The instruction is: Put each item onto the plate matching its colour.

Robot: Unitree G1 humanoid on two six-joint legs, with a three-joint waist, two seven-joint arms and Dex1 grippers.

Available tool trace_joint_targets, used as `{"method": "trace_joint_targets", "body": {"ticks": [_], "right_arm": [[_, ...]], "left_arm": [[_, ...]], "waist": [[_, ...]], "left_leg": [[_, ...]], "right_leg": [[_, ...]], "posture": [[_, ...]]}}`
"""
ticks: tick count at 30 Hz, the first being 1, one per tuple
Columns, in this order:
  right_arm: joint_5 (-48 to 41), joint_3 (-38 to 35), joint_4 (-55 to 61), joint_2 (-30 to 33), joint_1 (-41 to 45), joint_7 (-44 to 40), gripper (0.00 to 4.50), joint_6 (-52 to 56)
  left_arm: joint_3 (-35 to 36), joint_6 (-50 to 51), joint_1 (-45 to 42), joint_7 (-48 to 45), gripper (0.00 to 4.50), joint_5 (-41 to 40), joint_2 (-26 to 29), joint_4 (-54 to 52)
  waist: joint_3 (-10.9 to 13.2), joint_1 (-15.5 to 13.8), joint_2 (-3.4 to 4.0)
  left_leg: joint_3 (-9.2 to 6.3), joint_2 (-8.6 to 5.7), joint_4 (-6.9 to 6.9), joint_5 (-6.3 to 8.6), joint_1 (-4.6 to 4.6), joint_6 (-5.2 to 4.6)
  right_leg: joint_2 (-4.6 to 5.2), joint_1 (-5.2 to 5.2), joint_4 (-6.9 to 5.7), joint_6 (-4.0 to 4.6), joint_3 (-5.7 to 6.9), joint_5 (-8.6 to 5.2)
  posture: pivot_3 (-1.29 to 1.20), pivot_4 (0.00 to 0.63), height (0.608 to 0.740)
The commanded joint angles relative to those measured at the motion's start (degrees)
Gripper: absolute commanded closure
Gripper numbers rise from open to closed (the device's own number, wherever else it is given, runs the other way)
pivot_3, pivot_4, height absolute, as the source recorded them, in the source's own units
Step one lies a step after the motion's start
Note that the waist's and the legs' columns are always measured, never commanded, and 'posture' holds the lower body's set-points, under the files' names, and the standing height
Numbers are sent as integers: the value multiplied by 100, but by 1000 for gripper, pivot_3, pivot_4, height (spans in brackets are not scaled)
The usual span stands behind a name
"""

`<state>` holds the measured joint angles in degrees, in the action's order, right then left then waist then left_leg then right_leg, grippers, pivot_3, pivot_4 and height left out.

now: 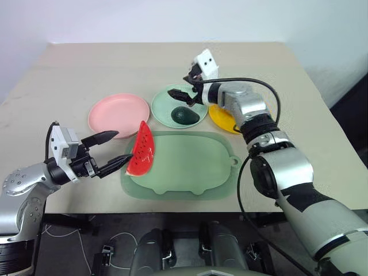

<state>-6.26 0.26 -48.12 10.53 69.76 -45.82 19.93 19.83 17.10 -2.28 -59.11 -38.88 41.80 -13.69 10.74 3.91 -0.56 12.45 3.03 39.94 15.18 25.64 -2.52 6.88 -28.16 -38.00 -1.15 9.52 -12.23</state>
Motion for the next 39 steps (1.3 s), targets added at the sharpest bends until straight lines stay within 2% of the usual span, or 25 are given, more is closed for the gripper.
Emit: {"method": "trace_joint_targets", "body": {"ticks": [1,4,6,13,16,19,27,32,39], "right_arm": [[-582,89,2864,330,-1226,-248,17,1349],[-1224,-81,4811,533,-2256,-288,17,1961],[-1821,-255,5669,714,-2726,-444,17,2495],[-2694,-479,6881,1144,-3487,-260,17,3126],[-2665,-220,7385,1474,-4021,-291,17,3049],[-2544,17,7544,1670,-4319,-240,17,2831],[-2484,132,7261,1830,-4249,-113,17,2568],[-2527,124,7229,1905,-4218,-82,17,2557],[-2626,185,7332,1885,-4124,86,17,2732]], "left_arm": [[99,-104,-80,7,0,-9,-11,-8],[61,-108,-108,35,0,27,-26,-15],[44,-109,-118,50,0,46,-32,-18],[-12,-92,-234,82,0,89,-44,56],[3,-123,-262,68,0,104,-50,116],[11,-179,-257,45,0,130,-68,173],[-83,-323,-227,139,0,249,-308,133],[-110,-42,-430,873,0,246,-531,-232],[-387,1005,-496,1938,0,28,-655,-1029]], "waist": [[-3,-54,-4],[-1,-76,-1],[1,-77,2],[-1,-150,-2],[-1,-194,-2],[-1,-190,-3],[-1,-181,-4],[-1,-209,-5],[-1,-262,-5]], "left_leg": [[-8,0,1,0,1,0],[-9,-3,3,1,10,0],[-8,-3,5,1,10,0],[-9,-2,5,1,-2,2],[-9,-3,4,1,3,1],[-8,-4,4,3,3,-3],[-9,-3,3,4,3,-3],[-10,-4,5,3,3,-4],[-11,-3,5,3,-3,-4]], "right_leg": [[2,3,1,0,2,-1],[9,-6,1,-1,2,-1],[9,-8,0,-1,2,-1],[8,2,8,5,2,-3],[11,2,14,15,3,-9],[11,5,24,16,3,-9],[8,9,33,16,5,-9],[8,16,37,16,5,-9],[4,25,39,2,6,-1]], "posture": [[0,150,696],[0,150,696],[0,150,696],[0,150,696],[0,150,696],[0,150,696],[0,150,696],[0,150,696],[0,150,696]]}}
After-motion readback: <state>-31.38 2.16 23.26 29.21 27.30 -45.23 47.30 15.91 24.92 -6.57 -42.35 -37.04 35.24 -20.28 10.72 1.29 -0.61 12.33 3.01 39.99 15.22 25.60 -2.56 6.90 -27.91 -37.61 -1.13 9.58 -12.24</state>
